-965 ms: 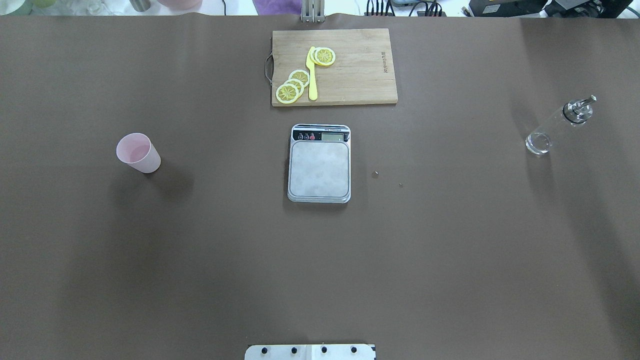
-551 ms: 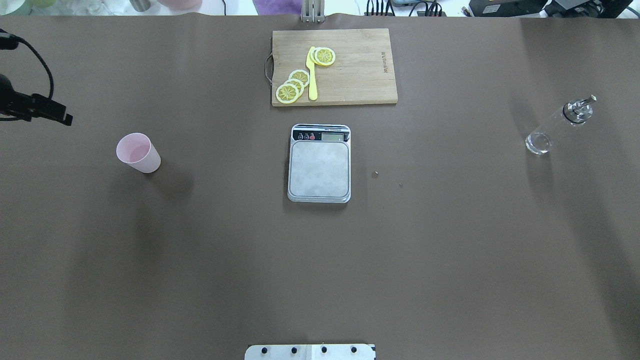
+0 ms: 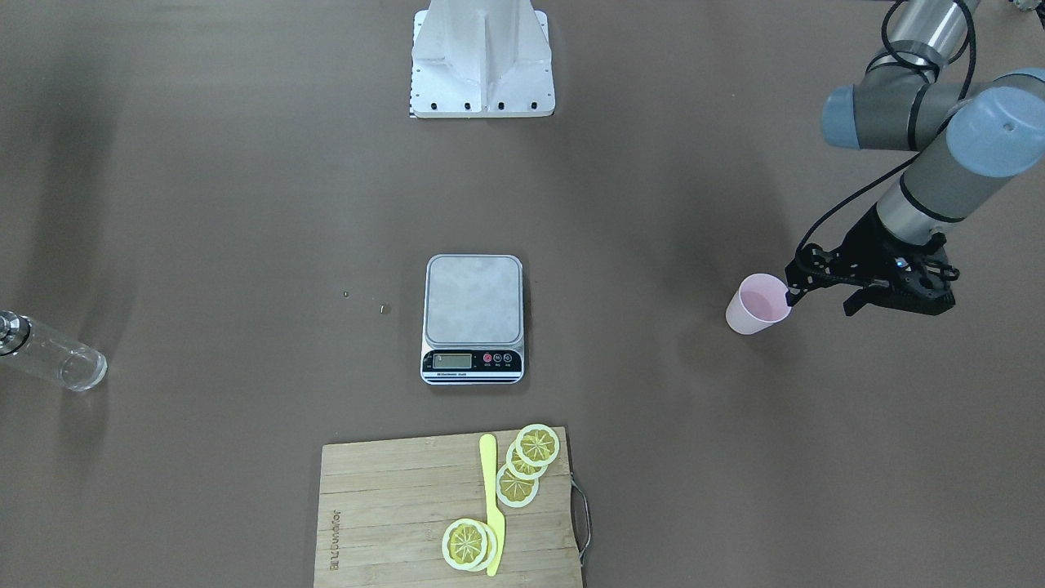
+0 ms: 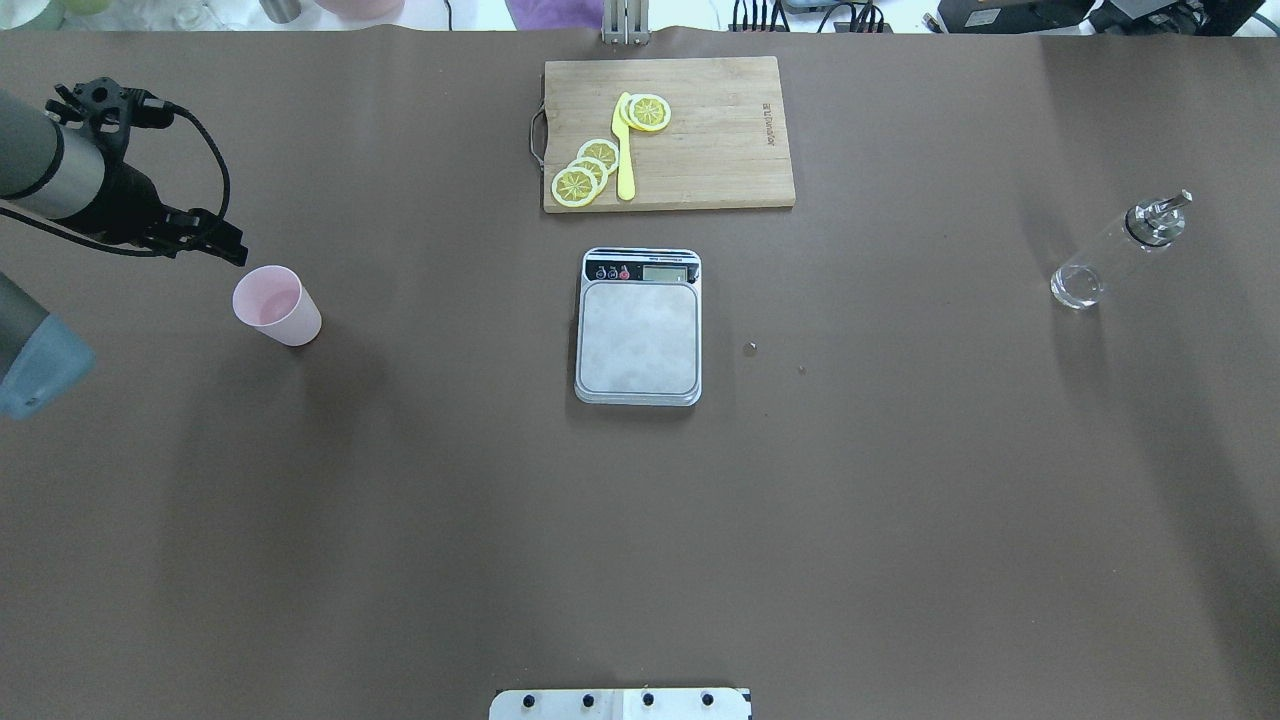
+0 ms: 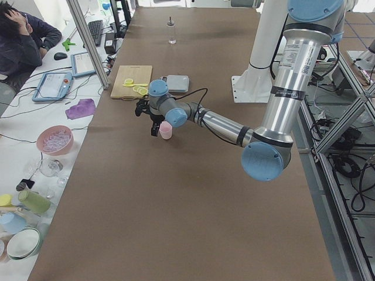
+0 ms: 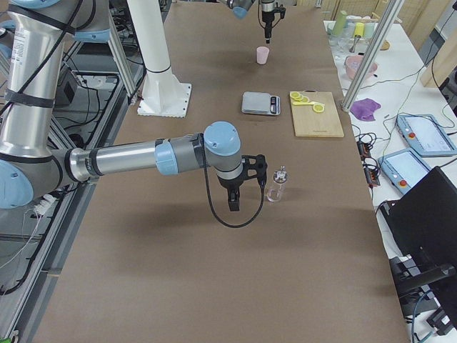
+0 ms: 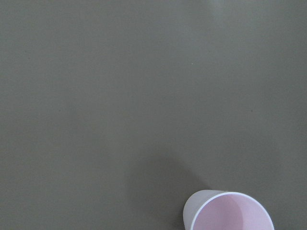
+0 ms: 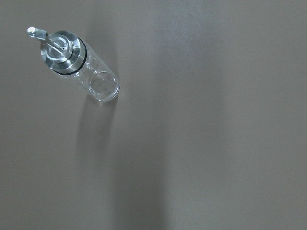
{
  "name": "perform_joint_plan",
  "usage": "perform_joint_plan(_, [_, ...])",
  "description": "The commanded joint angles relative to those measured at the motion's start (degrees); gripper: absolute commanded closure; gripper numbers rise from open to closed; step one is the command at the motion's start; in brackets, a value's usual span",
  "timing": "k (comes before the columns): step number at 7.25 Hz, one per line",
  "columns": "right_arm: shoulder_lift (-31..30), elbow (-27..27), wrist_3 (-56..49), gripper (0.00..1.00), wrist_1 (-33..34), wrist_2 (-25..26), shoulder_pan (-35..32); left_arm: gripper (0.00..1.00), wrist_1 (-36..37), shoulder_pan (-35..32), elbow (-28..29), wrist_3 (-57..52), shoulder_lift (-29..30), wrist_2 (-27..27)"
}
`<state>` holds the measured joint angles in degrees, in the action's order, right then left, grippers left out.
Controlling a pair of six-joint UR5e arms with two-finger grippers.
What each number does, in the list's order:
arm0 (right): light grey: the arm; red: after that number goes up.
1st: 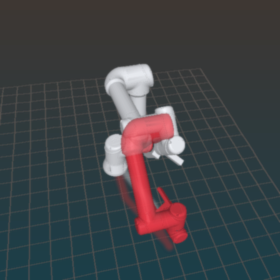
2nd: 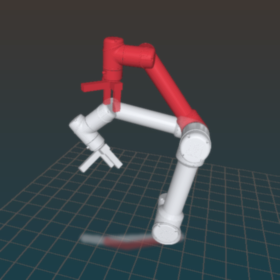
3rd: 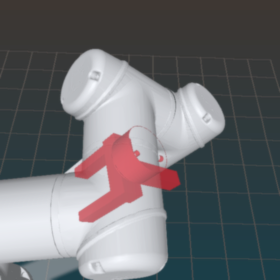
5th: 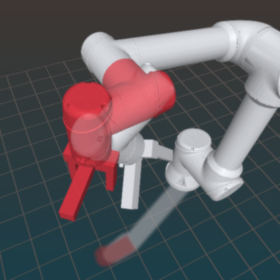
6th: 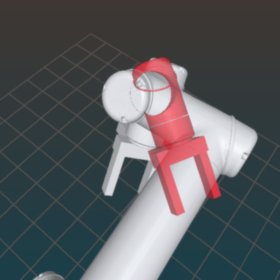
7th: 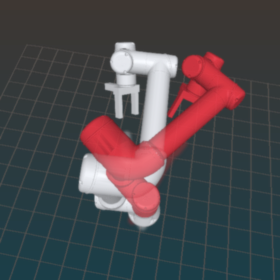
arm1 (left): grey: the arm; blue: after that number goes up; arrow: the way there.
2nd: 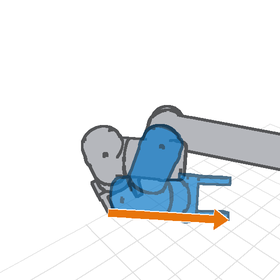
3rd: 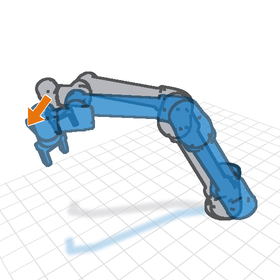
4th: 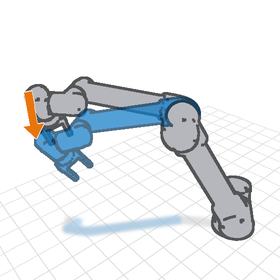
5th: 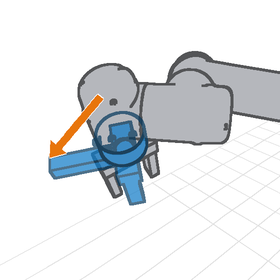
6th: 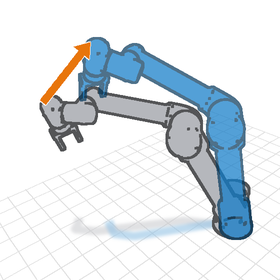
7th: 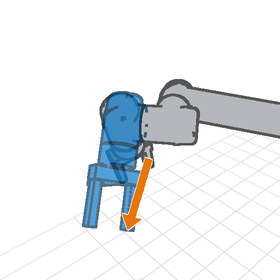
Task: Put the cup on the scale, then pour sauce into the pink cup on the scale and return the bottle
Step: 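Reach the left gripper toward the pink paper cup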
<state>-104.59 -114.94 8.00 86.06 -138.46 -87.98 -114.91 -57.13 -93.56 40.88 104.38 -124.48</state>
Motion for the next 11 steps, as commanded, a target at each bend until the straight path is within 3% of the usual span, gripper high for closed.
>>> perform_joint_plan(1, [0.0, 0.1, 0.0, 0.0, 0.0, 0.0, 0.0, 0.16, -3.1, 0.4, 1.6, 0.0, 0.5, 0.0])
perform_joint_plan(3, [0.0, 0.3, 0.0, 0.0, 0.0, 0.0, 0.0, 0.22, -5.1, 1.7, 2.0, 0.0, -0.6, 0.1])
perform_joint_plan(5, [0.0, 0.3, 0.0, 0.0, -0.2, -0.1, 0.0, 0.42, -5.7, 2.1, 1.9, -0.1, -0.8, 0.1])
perform_joint_plan(6, [0.0, 0.3, 0.0, 0.0, -0.2, -0.1, 0.0, 0.45, -7.1, 2.6, 1.8, -0.2, -1.7, 0.2])
perform_joint_plan(8, [0.0, 0.4, 0.0, 0.0, -0.2, -0.1, 0.0, 0.67, -8.4, 3.2, 1.9, -0.1, -2.3, 0.2])
perform_joint_plan(9, [0.0, 0.5, 0.0, 0.0, -0.2, -0.1, 0.0, 0.88, -8.4, 3.3, 1.7, -0.1, -2.4, 0.2])
perform_joint_plan(10, [0.0, 0.5, 0.0, 0.0, -0.2, -0.1, 0.0, 1.0, -8.4, 3.3, 1.4, -0.1, -2.4, 0.1])
perform_joint_plan(11, [0.0, 0.5, 0.0, 0.0, -0.2, -0.1, 0.0, 1.0, -8.4, 3.3, 0.9, 0.0, -2.4, 0.1])
